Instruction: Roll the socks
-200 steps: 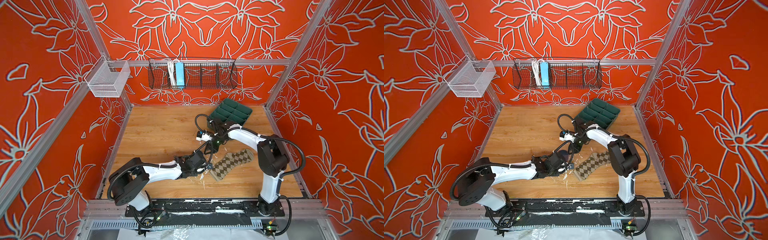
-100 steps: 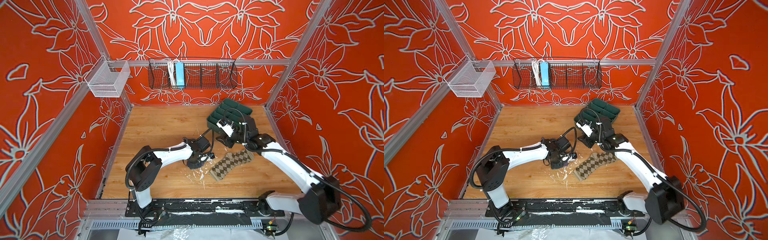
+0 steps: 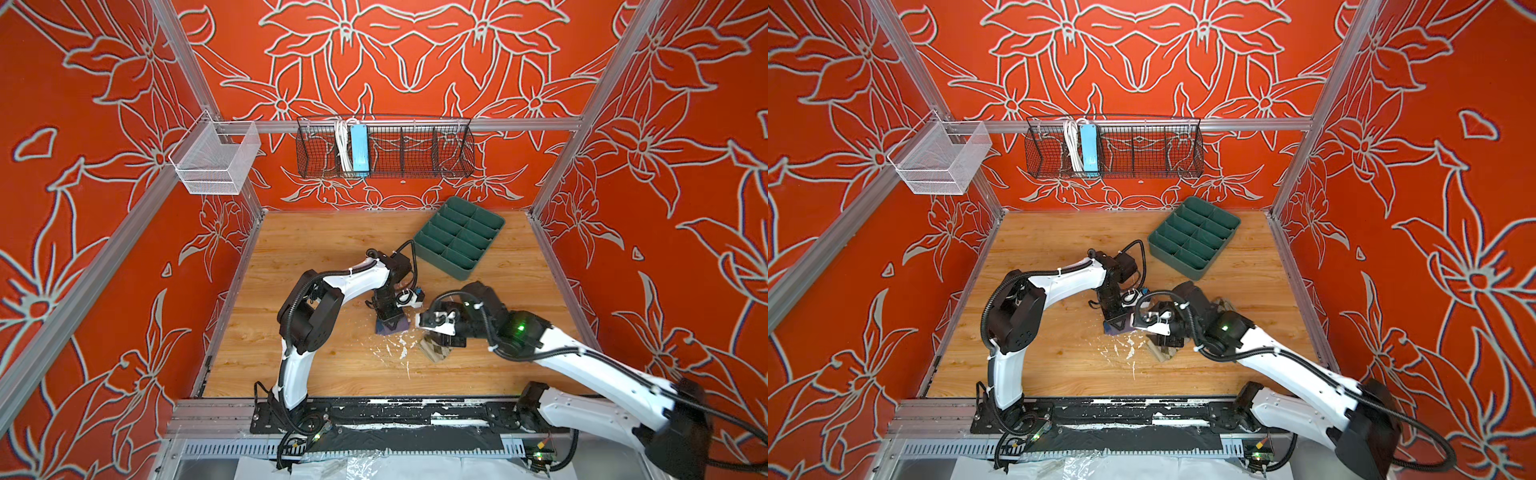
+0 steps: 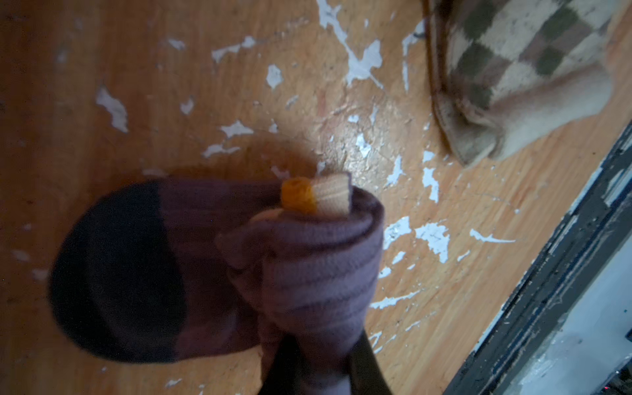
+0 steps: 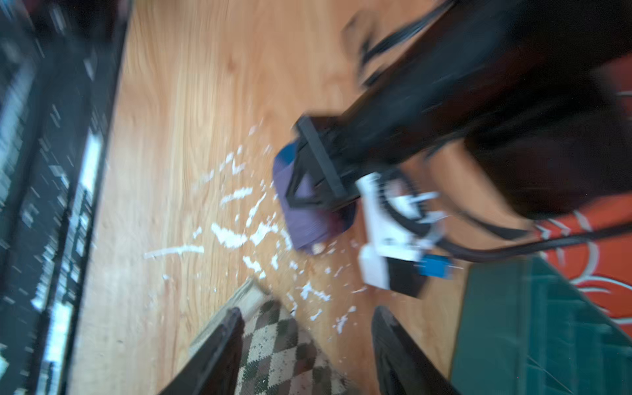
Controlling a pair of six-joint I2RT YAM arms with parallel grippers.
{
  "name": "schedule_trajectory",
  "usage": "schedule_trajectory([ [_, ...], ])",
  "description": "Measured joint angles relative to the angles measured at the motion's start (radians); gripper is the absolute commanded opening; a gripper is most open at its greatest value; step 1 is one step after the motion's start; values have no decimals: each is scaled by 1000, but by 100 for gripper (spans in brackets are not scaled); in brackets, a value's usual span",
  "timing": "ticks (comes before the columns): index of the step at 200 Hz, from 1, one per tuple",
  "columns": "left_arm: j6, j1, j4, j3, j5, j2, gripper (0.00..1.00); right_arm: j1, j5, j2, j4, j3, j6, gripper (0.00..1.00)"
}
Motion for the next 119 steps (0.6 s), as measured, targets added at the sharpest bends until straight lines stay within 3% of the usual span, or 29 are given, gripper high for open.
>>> schedule_trajectory([
  [28,-3,11,-2,-1,20,2,15,64,70,174,132,-25,-58,63],
  [82,-5,21,0,-4,44,3,15,69,162,468,364,29,-81,62],
  [95,-2,22,0,-5,44,4,15,70,175,523,384,50,-90,57],
  [119,-2,28,0,-5,53,6,18,69,186,578,396,74,-100,33],
])
